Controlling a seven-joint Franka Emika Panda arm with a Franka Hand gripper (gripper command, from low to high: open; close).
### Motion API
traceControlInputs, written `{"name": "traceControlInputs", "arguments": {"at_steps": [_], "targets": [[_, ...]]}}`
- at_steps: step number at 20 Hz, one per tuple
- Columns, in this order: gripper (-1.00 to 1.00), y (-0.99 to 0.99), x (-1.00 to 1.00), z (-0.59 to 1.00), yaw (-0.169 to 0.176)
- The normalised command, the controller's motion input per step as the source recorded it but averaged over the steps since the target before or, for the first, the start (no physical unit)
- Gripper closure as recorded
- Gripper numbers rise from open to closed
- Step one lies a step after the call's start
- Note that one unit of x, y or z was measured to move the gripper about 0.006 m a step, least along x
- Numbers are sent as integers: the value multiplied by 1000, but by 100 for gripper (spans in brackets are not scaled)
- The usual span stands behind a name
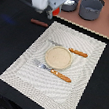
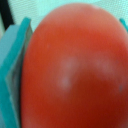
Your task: Place the fish, sausage, and tomato into the frying pan.
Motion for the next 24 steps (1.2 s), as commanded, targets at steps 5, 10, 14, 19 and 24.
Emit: {"name": "traceControlInputs", "arguments": {"at_steps": [5,10,14,19,24], "targets": [[100,1000,30,317,0],[100,991,2,-6,0],[100,800,24,-137,0],[100,556,-15,-302,0],[100,442,46,-148,0]]}}
